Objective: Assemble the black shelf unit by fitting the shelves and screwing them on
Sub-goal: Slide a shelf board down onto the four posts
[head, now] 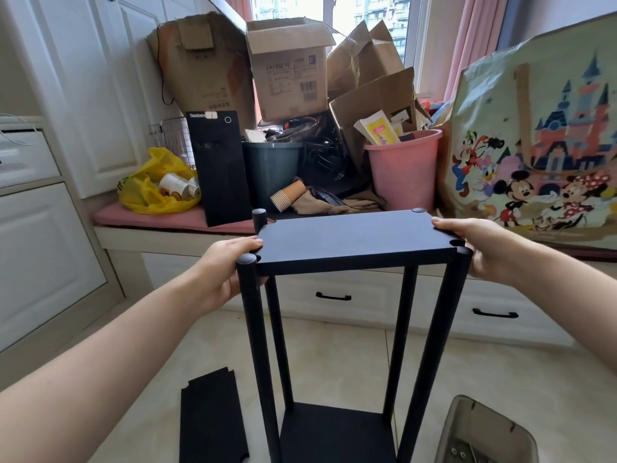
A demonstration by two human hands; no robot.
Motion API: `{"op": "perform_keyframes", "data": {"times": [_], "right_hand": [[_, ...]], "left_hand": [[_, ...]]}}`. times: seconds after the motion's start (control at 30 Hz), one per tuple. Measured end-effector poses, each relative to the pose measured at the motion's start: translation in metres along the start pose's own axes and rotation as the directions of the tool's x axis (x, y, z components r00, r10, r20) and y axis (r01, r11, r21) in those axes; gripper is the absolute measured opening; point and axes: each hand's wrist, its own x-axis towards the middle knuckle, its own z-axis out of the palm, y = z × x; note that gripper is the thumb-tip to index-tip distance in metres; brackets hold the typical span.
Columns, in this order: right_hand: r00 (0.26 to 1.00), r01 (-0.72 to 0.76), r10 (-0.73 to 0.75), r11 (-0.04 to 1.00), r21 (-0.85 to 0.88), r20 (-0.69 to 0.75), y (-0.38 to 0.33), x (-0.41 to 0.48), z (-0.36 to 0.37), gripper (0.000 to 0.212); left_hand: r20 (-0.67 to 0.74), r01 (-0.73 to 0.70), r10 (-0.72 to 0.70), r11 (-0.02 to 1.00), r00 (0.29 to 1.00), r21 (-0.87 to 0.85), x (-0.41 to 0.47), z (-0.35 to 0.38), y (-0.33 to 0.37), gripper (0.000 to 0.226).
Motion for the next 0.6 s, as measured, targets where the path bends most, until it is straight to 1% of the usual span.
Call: {"op": "perform_keyframes", "data": {"times": [0.1,0.17,0.23,0.33,0.4,0.5,0.6], "right_hand": [[1.000,0.023,-0.023,1.000,0.014,-0.018,0.003,-0.001,0.003,0.013],[0.999,0.034,-0.033,0.999,0.027,-0.027,0.005,-0.001,0.005,0.012],[0.999,0.033,-0.032,0.998,0.044,-0.037,0.007,0.000,0.005,0.013],[1.000,0.008,-0.006,0.998,0.056,-0.028,0.007,0.002,0.005,0.015],[1.000,-0.007,0.008,1.000,0.024,-0.026,0.006,0.002,0.004,0.018],[0.999,-0.028,0.028,0.999,-0.021,-0.020,0.010,0.003,0.003,0.020],[0.999,-0.051,0.051,0.999,-0.017,0.002,0.014,0.002,0.000,0.020]], "left_hand": [[-0.026,0.026,-0.029,0.994,0.999,-0.106,-0.002,0.006,-0.007,0.024],[-0.042,0.049,-0.057,0.981,0.997,-0.186,-0.002,0.009,-0.010,0.024],[-0.038,0.058,-0.069,0.972,0.997,-0.226,-0.001,0.012,-0.011,0.026],[-0.033,0.085,-0.095,0.968,0.995,-0.235,0.000,0.013,-0.010,0.023],[-0.030,0.102,-0.112,0.967,0.993,-0.233,0.000,0.014,-0.007,0.018],[-0.041,0.073,-0.085,0.971,0.996,-0.229,-0.001,0.015,-0.001,0.013],[-0.038,0.039,-0.048,0.976,0.998,-0.216,-0.001,0.014,-0.001,0.018]]}}
